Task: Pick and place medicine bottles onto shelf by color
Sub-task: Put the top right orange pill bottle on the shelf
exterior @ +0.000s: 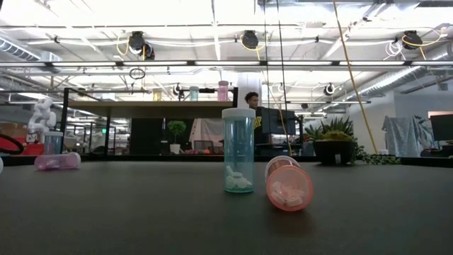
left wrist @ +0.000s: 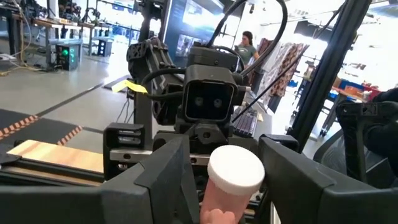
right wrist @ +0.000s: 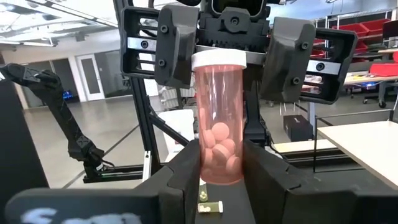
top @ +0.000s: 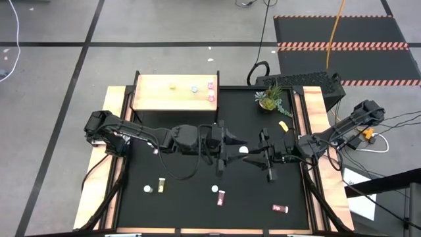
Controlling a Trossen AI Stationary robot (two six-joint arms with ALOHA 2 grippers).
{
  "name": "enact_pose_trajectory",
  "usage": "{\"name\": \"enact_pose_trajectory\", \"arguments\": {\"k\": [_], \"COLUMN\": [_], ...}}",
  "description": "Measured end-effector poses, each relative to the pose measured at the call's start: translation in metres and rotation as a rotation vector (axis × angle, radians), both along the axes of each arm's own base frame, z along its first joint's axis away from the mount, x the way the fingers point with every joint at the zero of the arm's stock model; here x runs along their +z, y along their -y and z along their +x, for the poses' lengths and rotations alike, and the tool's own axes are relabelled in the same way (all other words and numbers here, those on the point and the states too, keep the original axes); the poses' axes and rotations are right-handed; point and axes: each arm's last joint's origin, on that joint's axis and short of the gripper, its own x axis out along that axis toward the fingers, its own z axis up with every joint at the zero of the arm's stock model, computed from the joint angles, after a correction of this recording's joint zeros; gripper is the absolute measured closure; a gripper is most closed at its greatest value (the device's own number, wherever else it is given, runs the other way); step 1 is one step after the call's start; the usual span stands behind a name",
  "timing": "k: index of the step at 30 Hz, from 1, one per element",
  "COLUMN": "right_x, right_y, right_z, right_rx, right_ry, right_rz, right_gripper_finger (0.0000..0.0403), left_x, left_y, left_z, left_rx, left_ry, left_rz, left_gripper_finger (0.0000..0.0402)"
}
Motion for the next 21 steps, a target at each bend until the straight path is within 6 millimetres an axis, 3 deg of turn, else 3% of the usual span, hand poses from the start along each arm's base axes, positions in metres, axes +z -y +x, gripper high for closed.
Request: {"name": "enact_pose_trajectory", "arguments": {"k": [10,21], "right_x": [0.0008,0.0008], "right_y": [0.0001,0.0001], "right_z": [-0.0004,-0.0004], "right_rx": [0.001,0.003], "right_ry": [0.005,0.003], "right_rz": [0.011,0.029], "right_gripper_finger": [0.0305,0.0305], "left_x": [0.0001,0.0008], "left_y": [0.0005,0.0003], "left_z": [0.0000,-0.0004], "left_rx": [-0.019,-0.025], "left_ry": [-0.001,0.001], "left_rz": [-0.013,-0.018], "left_gripper_finger": [0.0196,0.0273]}}
